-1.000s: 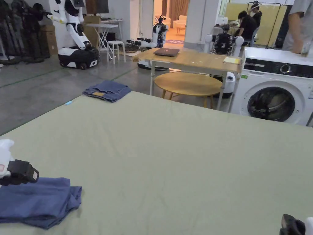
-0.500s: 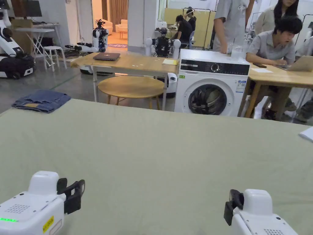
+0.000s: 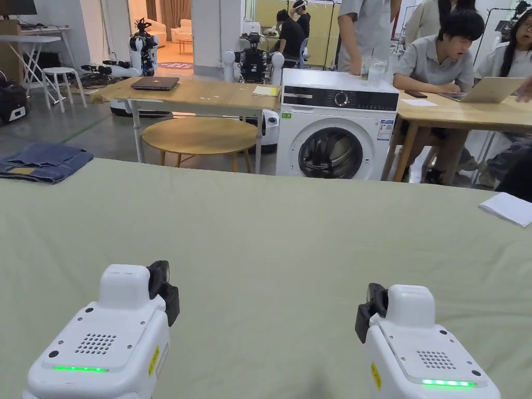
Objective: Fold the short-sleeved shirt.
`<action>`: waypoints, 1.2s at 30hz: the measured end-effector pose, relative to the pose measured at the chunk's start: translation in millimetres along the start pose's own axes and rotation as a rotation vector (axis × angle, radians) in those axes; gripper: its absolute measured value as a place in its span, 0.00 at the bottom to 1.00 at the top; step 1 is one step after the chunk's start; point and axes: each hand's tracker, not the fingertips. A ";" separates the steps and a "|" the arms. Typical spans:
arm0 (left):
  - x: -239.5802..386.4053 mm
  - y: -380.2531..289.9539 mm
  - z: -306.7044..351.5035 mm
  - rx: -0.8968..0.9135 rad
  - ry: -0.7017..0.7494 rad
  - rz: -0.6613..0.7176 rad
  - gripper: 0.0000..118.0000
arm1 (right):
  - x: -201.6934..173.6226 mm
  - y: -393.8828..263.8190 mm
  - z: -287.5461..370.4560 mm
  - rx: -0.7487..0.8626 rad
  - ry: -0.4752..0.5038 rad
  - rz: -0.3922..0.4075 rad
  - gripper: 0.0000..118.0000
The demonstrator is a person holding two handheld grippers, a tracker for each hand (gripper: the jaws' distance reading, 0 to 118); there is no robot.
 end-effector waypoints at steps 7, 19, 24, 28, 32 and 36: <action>4.0 2.3 3.9 0.026 0.013 -0.007 0.00 | -0.9 -0.8 1.9 0.020 -0.003 -0.003 0.00; 4.4 1.3 3.7 0.024 0.023 -0.032 0.00 | 0.8 1.0 4.5 0.036 -0.006 0.009 0.00; 7.1 3.9 1.2 0.019 0.037 -0.070 0.00 | -1.8 2.1 3.9 0.037 0.001 0.041 0.00; 6.1 5.6 1.2 0.035 0.047 -0.076 0.09 | -4.0 2.9 2.8 0.054 -0.012 0.054 0.00; 2.1 6.9 -2.1 0.032 0.053 -0.072 0.39 | -6.2 4.3 2.6 0.071 -0.021 0.061 0.17; -0.1 8.6 -4.1 0.018 0.048 -0.055 0.60 | -8.1 7.1 0.4 0.094 -0.043 0.063 0.69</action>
